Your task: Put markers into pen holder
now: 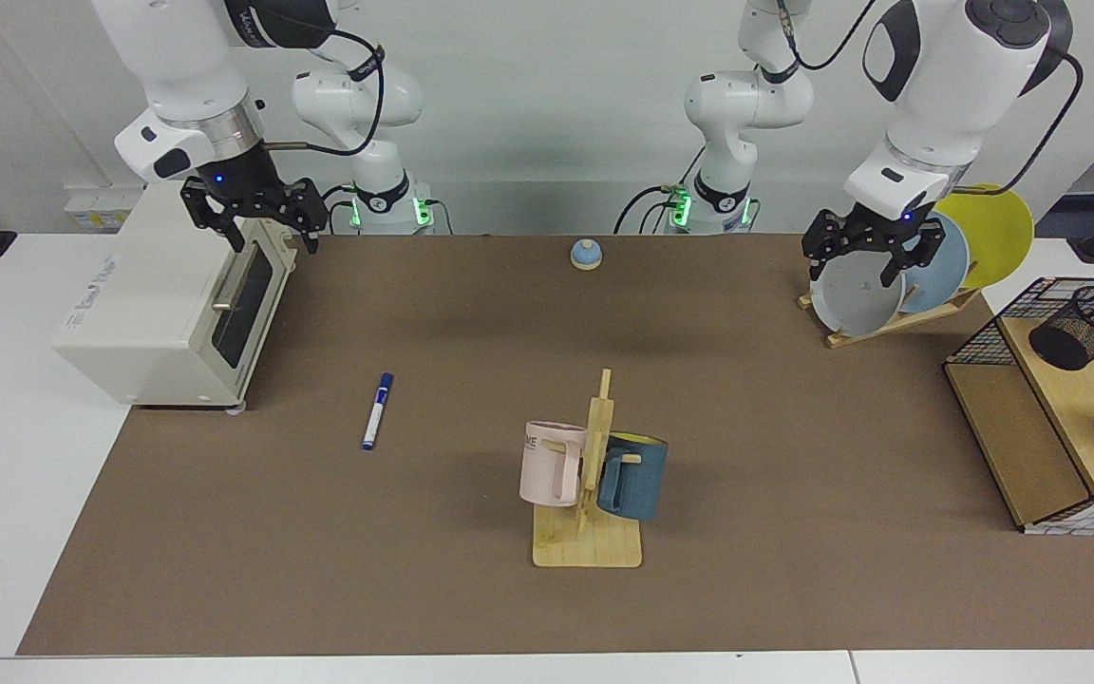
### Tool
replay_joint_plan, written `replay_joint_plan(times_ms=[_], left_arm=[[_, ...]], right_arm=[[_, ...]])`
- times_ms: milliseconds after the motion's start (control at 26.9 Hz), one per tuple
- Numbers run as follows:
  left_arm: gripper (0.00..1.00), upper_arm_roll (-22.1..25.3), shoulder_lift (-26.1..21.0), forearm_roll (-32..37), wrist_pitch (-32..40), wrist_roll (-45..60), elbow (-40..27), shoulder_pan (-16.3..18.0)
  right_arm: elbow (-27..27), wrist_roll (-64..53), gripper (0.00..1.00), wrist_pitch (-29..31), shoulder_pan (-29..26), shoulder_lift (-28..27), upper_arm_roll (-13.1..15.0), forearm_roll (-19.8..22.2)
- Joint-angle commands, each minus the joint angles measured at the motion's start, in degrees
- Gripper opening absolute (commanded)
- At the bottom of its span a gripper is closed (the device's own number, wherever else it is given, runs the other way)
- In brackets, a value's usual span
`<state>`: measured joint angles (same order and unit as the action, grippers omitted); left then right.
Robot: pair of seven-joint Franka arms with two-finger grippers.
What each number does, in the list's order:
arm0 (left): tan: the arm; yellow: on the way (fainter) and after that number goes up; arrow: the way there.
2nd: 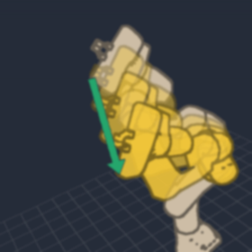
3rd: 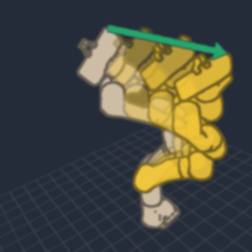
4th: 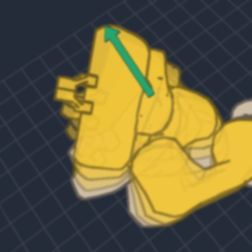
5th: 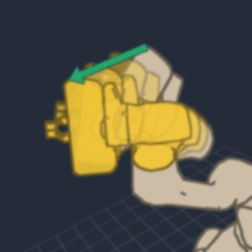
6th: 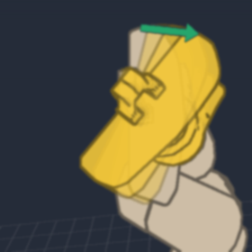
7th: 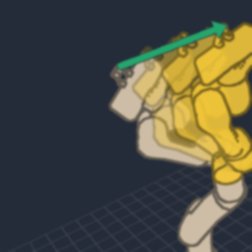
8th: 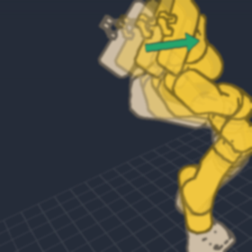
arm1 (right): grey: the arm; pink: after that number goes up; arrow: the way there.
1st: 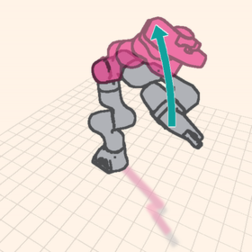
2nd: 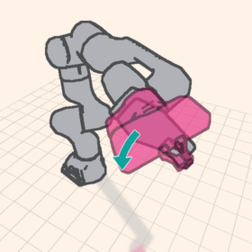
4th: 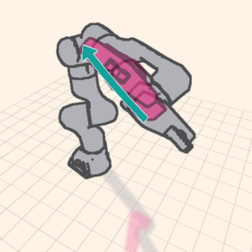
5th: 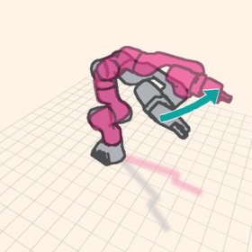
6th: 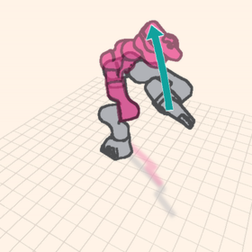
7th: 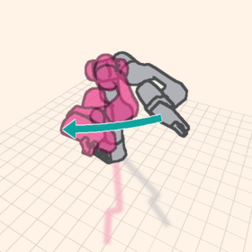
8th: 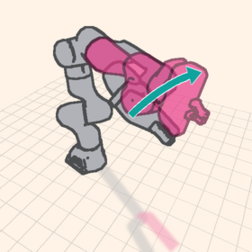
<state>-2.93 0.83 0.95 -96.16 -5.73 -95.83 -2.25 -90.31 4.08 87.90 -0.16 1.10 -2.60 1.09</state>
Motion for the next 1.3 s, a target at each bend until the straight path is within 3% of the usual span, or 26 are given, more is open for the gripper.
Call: replay_joint_plan(times_ms=[0, 484, 707, 1266], left_arm=[[1.0, 0.6, 0.4, 0.5, -0.8, -0.8, -0.8, -0.7], [1.0, 0.8, 0.8, -0.7, -3.3, -5.3, -3.4, 0.0], [1.0, 1.3, 0.8, -2.9, -4.4, -13.8, -3.5, 0.3], [1.0, 1.1, 1.3, -2.9, -3.2, -14.0, -3.9, -0.4]], right_arm=[[-2.4, -1.2, 1.0, 0.5, -0.3, 1.5, 0.0, -0.6], [-6.8, -0.7, 1.0, 8.5, 1.0, 0.0, -0.3, -0.8], [-7.9, 1.8, 1.0, 13.8, 2.2, -3.8, -0.3, -0.9], [-7.9, 6.2, 1.0, 29.1, 4.4, -16.2, -0.3, -0.9]])
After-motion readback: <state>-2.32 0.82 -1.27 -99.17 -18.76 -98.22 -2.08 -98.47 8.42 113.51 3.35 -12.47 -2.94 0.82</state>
